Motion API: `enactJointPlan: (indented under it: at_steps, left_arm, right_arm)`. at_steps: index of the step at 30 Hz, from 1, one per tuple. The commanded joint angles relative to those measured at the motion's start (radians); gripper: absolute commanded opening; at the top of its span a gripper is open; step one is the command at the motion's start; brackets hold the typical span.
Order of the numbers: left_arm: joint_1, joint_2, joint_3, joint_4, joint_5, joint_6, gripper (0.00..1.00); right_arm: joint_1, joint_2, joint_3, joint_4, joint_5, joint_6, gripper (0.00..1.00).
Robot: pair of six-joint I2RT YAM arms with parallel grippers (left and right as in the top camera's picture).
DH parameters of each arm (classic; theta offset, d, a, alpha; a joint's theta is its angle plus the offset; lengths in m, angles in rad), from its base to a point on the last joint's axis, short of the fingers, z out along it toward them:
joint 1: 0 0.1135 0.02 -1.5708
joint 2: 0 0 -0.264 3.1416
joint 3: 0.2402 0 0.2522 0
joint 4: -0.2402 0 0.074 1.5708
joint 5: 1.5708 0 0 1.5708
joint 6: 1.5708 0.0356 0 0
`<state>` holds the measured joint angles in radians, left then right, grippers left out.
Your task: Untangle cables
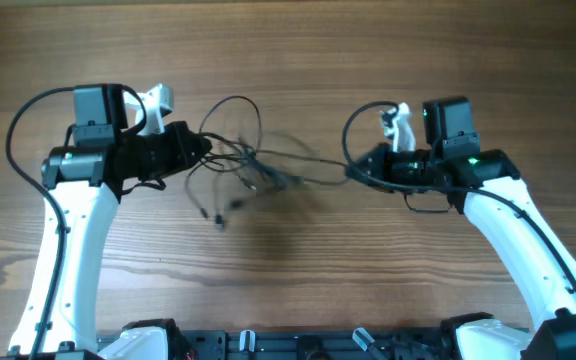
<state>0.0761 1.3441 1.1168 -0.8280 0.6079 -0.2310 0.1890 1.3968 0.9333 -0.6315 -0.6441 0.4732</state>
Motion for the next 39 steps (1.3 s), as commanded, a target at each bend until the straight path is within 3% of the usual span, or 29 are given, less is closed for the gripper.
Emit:
enactJointPlan:
  at_steps: [1, 3, 6, 8, 12, 14, 17, 19, 21, 28, 33, 39]
  left_arm:
    - [0.069, -0.026, 0.01, 0.006, -0.148, -0.016, 0.04]
    - [0.069, -0.026, 0.009, 0.003, -0.119, -0.015, 0.04]
    - [0.058, -0.026, 0.009, 0.004, 0.058, 0.047, 0.04]
    - [0.05, -0.026, 0.009, 0.004, 0.077, 0.068, 0.04]
    - [0.049, -0.026, 0.009, 0.0, 0.077, 0.068, 0.04]
    - [0.049, -0.026, 0.009, -0.008, 0.086, 0.068, 0.04]
    - [0.031, -0.026, 0.009, -0.022, 0.143, 0.12, 0.04]
    - [-0.01, -0.026, 0.009, -0.021, 0.162, 0.124, 0.04]
    - [-0.045, -0.026, 0.009, -0.016, 0.162, 0.132, 0.04]
    - [-0.171, -0.026, 0.009, 0.032, 0.197, 0.149, 0.04]
    - [-0.177, -0.026, 0.009, 0.08, 0.336, 0.149, 0.04]
    - [-0.177, -0.026, 0.009, 0.08, 0.436, 0.149, 0.04]
  right_arm:
    - [-0.043, 0.006, -0.01, -0.13, 0.513, 0.137, 0.04]
    - [-0.043, 0.006, -0.01, -0.139, 0.539, 0.134, 0.04]
    - [-0.043, 0.006, -0.01, -0.03, 0.304, -0.079, 0.04]
    - [-0.043, 0.006, -0.01, -0.016, 0.27, -0.078, 0.04]
    - [-0.043, 0.006, -0.01, -0.04, 0.415, 0.031, 0.04]
    - [-0.043, 0.006, -0.01, -0.005, 0.376, 0.013, 0.11]
    - [-0.043, 0.006, -0.01, 0.125, 0.058, -0.134, 0.33]
    - [-0.031, 0.006, -0.01, 0.22, -0.197, -0.211, 0.34]
    - [-0.008, 0.006, -0.01, 0.262, -0.274, -0.213, 0.37]
    - [0.157, 0.006, -0.01, 0.272, -0.215, -0.29, 0.37]
    - [0.228, 0.007, -0.01, 0.276, -0.176, -0.29, 0.43]
    - [0.258, 0.007, -0.01, 0.308, -0.13, -0.289, 0.43]
